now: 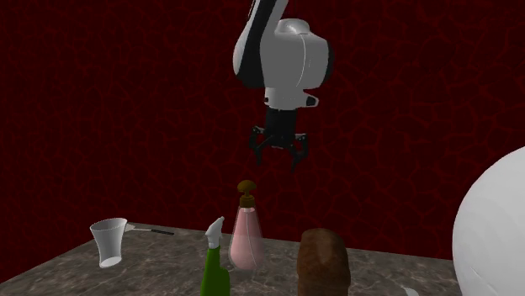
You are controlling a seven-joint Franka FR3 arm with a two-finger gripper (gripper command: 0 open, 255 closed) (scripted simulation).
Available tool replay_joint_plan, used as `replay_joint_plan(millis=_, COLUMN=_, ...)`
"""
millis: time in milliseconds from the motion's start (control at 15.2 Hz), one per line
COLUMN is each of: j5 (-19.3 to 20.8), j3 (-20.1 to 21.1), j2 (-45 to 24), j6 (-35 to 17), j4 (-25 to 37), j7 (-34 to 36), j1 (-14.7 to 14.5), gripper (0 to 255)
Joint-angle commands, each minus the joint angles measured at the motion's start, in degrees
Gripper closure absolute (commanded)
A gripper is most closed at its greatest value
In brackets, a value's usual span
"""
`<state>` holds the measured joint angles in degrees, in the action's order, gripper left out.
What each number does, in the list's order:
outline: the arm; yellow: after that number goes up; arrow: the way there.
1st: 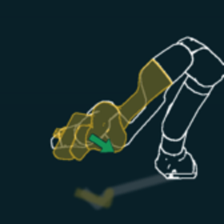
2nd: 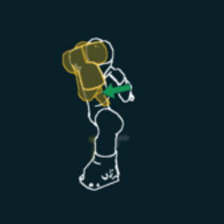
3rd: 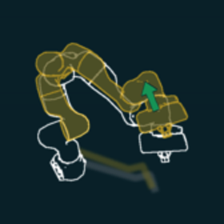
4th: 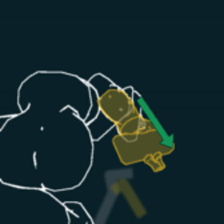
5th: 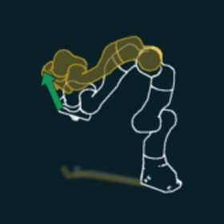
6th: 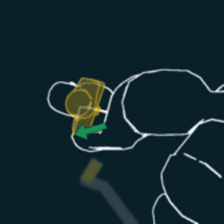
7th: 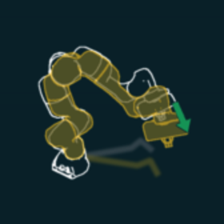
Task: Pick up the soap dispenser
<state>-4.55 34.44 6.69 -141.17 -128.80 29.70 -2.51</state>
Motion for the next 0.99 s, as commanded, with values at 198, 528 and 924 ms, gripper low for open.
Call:
replay_joint_plan(millis=198, j5=13.5, j3=2.9, j2=-12.3, j6=-4.4, j4=6.7, j7=12.5, j1=-1.1, gripper=0)
replay_joint_plan(millis=528, j5=26.2, j3=0.1, j2=-24.1, j6=-5.2, j4=16.0, j7=23.3, j1=-7.8, gripper=0)
replay_joint_plan(millis=924, j5=29.1, j3=-1.9, j2=-26.5, j6=-8.1, j4=15.2, j7=25.5, j1=-9.4, gripper=0)
